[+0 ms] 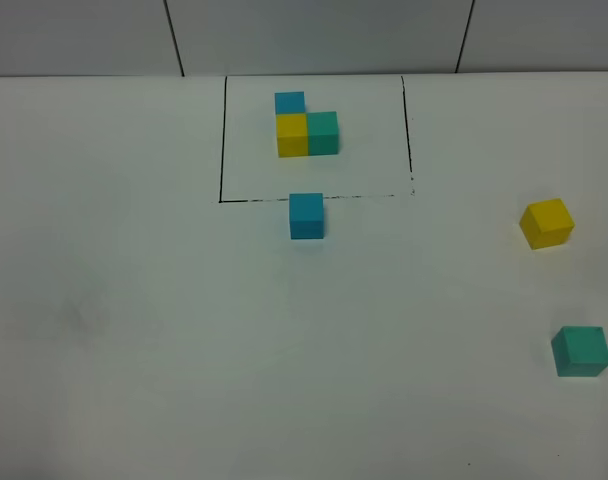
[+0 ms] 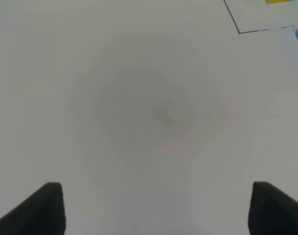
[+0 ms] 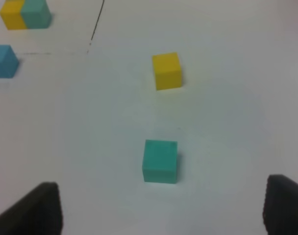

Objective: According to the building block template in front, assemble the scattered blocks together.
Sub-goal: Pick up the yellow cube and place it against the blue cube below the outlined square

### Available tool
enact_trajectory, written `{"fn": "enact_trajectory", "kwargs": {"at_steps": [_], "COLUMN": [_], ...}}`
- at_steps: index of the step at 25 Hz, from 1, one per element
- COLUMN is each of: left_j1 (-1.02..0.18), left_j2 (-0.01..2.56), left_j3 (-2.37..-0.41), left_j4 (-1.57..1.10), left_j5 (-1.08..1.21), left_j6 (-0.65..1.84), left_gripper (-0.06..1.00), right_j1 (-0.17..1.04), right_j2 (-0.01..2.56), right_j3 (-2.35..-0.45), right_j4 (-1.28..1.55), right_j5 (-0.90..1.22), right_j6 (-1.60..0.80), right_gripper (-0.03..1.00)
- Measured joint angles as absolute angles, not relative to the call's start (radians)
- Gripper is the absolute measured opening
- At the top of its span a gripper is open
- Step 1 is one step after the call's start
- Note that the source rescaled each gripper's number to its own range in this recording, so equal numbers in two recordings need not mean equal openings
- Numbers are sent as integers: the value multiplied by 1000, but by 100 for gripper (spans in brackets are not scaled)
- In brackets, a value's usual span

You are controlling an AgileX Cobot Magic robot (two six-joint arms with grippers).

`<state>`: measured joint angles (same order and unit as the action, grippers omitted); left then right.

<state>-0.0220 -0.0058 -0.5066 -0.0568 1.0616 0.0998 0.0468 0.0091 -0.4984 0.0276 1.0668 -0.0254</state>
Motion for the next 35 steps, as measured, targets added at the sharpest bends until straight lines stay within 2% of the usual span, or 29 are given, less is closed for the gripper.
{"fn": "enact_trajectory", "kwargs": {"at_steps": [14, 19, 23, 28, 35], "left_j1": [-22, -22, -22, -22, -22], "left_j2": [-6, -6, -6, -6, -6], "left_j3": [-507, -507, -507, -507, -507], "left_j4": [-57, -57, -57, -57, -57], "left_j5": [1062, 1062, 1062, 1062, 1062], "left_j6": [100, 100, 100, 100, 100], "left_gripper": [89, 89, 89, 88, 88], "right_j1": [47, 47, 47, 47, 47], "right_j2": [10, 105, 275, 498, 734], "right_j3": [-498, -512, -564, -636, -694], "right_j4": [24, 22, 21, 21, 21], "right_j5": [1067, 1088, 1145, 1153, 1097], "right_j6": [7, 67, 94, 81, 0], "right_gripper": [67, 68, 78, 96, 100]}}
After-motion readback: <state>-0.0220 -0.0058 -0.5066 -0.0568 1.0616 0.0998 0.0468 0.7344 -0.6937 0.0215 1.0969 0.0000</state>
